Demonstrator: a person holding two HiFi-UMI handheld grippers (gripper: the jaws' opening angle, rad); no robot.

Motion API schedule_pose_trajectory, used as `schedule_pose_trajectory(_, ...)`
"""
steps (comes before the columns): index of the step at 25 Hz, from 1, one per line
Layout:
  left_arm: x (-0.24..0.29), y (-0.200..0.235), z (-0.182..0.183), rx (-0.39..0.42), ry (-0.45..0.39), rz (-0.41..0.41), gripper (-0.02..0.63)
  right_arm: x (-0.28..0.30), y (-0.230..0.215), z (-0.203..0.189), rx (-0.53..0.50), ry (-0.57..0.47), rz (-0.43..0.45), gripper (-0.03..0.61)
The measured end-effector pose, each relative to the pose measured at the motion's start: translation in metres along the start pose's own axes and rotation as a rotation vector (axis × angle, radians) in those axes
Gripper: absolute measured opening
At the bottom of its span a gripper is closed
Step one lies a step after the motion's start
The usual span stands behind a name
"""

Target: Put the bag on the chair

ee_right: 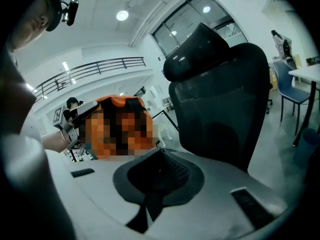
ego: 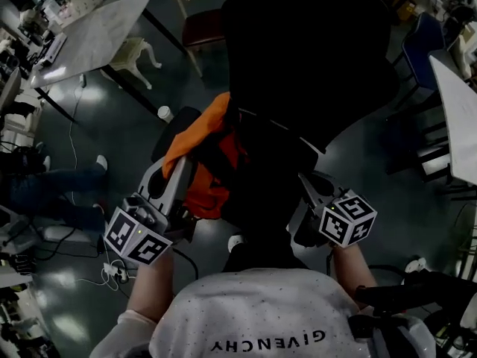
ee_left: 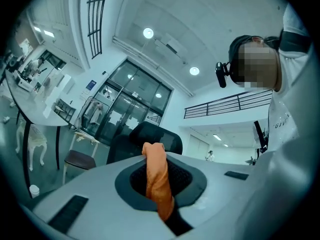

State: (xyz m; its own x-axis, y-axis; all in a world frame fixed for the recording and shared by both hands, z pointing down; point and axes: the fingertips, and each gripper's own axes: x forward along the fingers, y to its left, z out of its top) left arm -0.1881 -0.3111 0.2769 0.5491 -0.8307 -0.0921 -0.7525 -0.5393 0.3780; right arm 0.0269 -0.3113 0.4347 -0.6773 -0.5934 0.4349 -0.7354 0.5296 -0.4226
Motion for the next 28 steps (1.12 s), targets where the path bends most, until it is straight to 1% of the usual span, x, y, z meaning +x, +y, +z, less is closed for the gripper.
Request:
schedule_pose_trajectory(3, 0.019, -0.001, -0.011, 0.024, 0.016, 0.075, 0.009, 0.011, -0.021, 0.0, 0.01, 0.025, 0.055, 0.005)
schedule_pose_trajectory(6, 0.046, 0.036, -0.03, 0.038, 0.028, 0.126, 0.009, 0.059, -0.05, 0.003, 0.006, 0.052, 0.077, 0.005)
schedule_pose_trajectory(8, 0.061, 0.047, -0.047, 0.035, 0.057, 0.149, 0.009, 0.075, -0.065, 0.001, 0.015, 0.073, 0.101, 0.005)
schedule_pose_trajectory(10, 0.075, 0.036, -0.065, 0.026, 0.089, 0.164, 0.009, 0.064, -0.075, -0.005, 0.031, 0.092, 0.127, 0.005)
schedule_pose_trajectory(12, 0.081, 0.028, -0.081, 0.023, 0.124, 0.177, 0.009, 0.054, -0.077, -0.017, 0.044, 0.114, 0.148, 0.005)
schedule_pose_trajectory(16, 0.075, 0.029, -0.108, 0.005, 0.193, 0.217, 0.009, 0.045, -0.068, -0.039, 0.047, 0.149, 0.175, 0.005)
schedule_pose_trajectory(19, 0.075, 0.026, -0.125, -0.004, 0.22, 0.257, 0.009, 0.033, -0.073, -0.044, 0.055, 0.16, 0.185, 0.005)
schedule_pose_trajectory(21, 0.077, 0.025, -0.138, -0.025, 0.226, 0.301, 0.009, 0.026, -0.079, -0.047, 0.061, 0.172, 0.191, 0.005)
schedule_pose_trajectory(24, 0.074, 0.021, -0.168, -0.066, 0.261, 0.382, 0.009, 0.016, -0.088, -0.052, 0.054, 0.191, 0.2, 0.005)
schedule_pose_trajectory(26, 0.066, 0.017, -0.185, -0.116, 0.273, 0.449, 0.009, 0.008, -0.091, -0.052, 0.059, 0.195, 0.203, 0.005)
schedule_pose_trajectory(28, 0.06, 0.011, -0.199, -0.159, 0.268, 0.489, 0.009, 0.004, -0.092, -0.053, 0.074, 0.196, 0.198, 0.005)
